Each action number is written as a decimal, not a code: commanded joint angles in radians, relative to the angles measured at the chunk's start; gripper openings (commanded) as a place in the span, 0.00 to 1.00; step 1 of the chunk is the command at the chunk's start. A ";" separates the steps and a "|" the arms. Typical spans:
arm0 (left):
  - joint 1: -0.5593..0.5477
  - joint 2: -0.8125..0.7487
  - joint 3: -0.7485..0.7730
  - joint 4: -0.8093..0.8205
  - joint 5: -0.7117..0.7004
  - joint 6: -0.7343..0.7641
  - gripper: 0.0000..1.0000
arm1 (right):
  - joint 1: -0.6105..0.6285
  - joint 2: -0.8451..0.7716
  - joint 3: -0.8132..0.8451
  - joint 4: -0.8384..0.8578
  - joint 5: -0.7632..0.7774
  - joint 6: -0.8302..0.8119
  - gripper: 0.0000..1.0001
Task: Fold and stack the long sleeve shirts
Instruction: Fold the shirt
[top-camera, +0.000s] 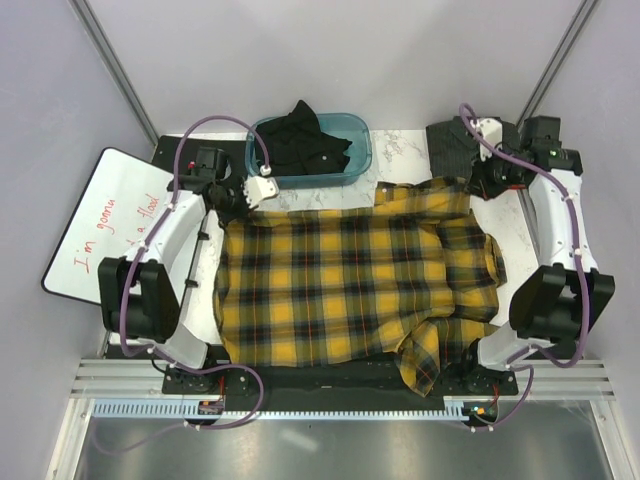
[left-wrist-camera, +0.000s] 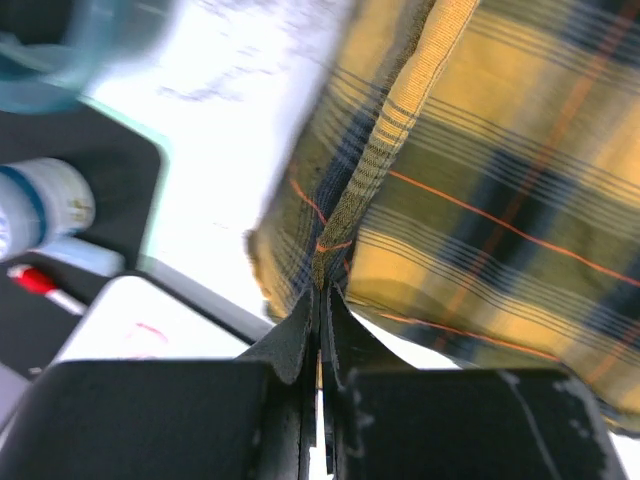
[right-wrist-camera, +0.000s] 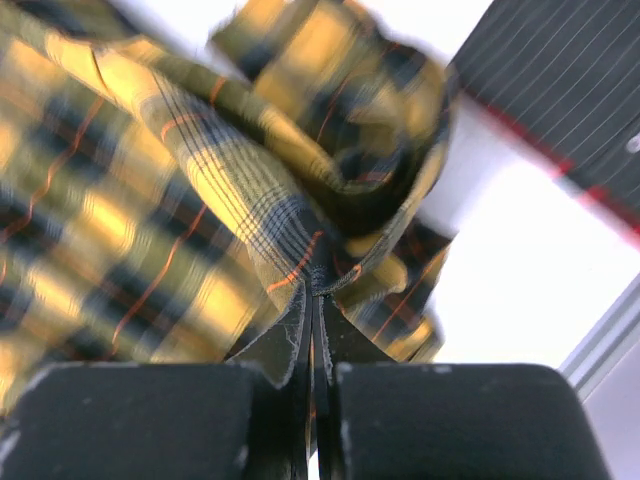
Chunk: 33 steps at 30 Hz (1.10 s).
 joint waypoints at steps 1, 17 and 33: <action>-0.004 -0.099 -0.120 0.005 0.032 0.085 0.02 | -0.009 -0.110 -0.161 -0.047 0.043 -0.093 0.00; -0.091 -0.017 -0.382 0.076 -0.078 -0.065 0.17 | -0.010 -0.046 -0.445 -0.039 0.118 -0.210 0.05; 0.044 -0.233 -0.405 -0.006 -0.014 -0.192 0.43 | -0.061 0.023 -0.276 -0.243 0.040 -0.270 0.45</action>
